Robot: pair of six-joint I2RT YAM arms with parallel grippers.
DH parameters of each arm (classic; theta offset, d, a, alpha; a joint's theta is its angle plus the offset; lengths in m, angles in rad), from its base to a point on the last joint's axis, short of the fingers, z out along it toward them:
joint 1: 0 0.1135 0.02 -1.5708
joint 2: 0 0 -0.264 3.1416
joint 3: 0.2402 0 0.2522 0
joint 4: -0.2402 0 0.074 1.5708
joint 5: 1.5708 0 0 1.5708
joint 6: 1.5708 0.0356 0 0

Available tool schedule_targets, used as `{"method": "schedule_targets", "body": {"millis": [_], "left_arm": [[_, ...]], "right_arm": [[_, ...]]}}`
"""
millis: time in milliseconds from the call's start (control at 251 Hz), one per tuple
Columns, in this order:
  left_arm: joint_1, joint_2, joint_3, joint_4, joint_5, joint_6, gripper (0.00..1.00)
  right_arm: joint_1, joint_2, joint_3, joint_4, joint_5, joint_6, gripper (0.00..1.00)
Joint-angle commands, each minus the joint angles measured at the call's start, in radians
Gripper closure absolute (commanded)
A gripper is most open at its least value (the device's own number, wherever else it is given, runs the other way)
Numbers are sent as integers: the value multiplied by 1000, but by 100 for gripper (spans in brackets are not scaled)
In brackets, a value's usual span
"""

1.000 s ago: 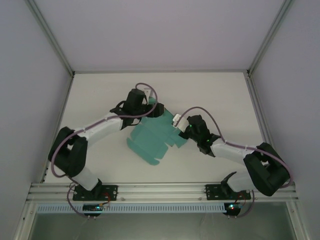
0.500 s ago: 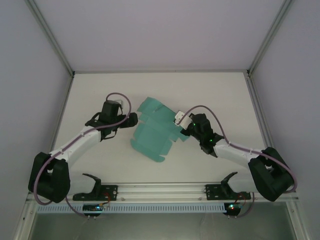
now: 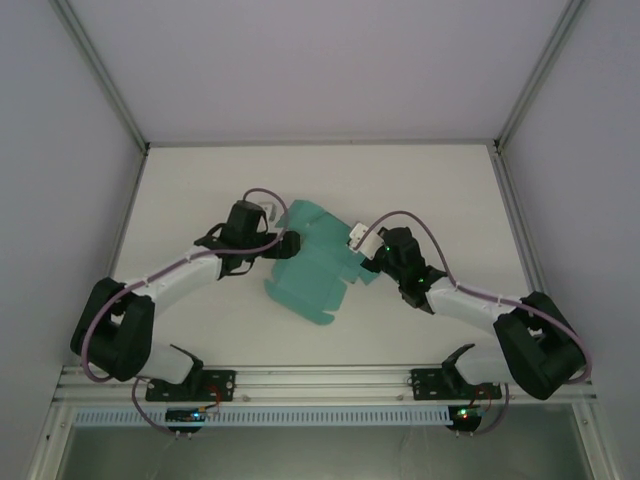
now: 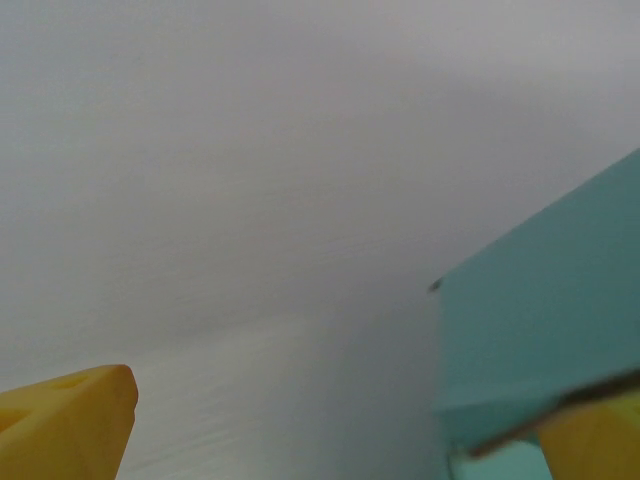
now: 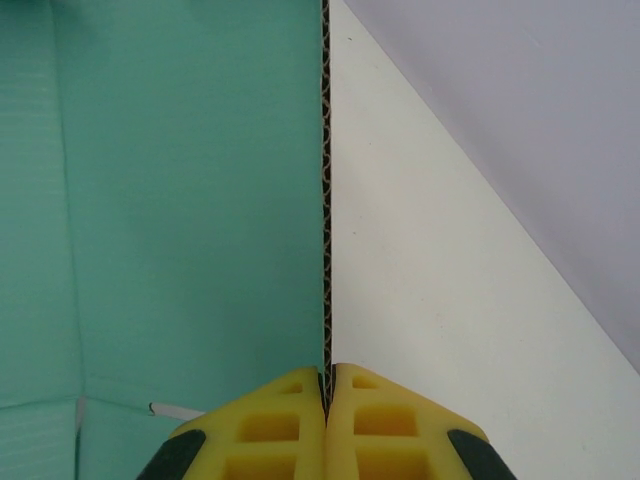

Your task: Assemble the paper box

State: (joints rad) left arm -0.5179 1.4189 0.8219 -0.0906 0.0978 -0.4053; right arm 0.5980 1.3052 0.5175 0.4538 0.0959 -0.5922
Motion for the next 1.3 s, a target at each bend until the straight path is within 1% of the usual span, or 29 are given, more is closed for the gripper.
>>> {"method": "schedule_targets", "body": {"millis": [0,275,359,479,607,659,738,842,938,1046,1117,1185,1241,1297], "left_arm": [[-18,38,10,66,8,27,0],[-86,149,34,98,-153,61,0],[-89,165,34,104,-178,53,0],[-89,128,9,124,-173,51,0],[-73,35,-27,117,-135,53,0],[-57,-7,-43,105,-116,48,0],[-23,-81,-76,92,-87,28,1],[34,-172,-108,63,-54,5,0],[86,-221,-116,31,-73,-5,0],[152,-232,-112,22,-86,-21,1],[197,-201,-106,34,-103,-40,0],[229,-150,-87,43,-117,-46,0],[238,-97,-66,56,-133,-43,0],[240,-44,-43,73,-120,-26,1]], "right_arm": [[5,3,6,29,-17,-3,100],[32,-37,36,-42,-31,-16,100],[41,-51,52,-86,-20,-31,100],[53,-50,83,-139,38,-89,100],[68,-29,123,-175,128,-241,100],[69,-16,138,-171,167,-296,100],[71,2,161,-174,192,-379,100],[70,32,159,-54,249,-497,100],[83,69,148,48,261,-600,100],[96,128,146,161,288,-711,100],[105,178,135,263,306,-790,100],[113,228,111,390,307,-901,100],[120,274,101,475,317,-957,100],[130,325,110,540,356,-977,100]]}}
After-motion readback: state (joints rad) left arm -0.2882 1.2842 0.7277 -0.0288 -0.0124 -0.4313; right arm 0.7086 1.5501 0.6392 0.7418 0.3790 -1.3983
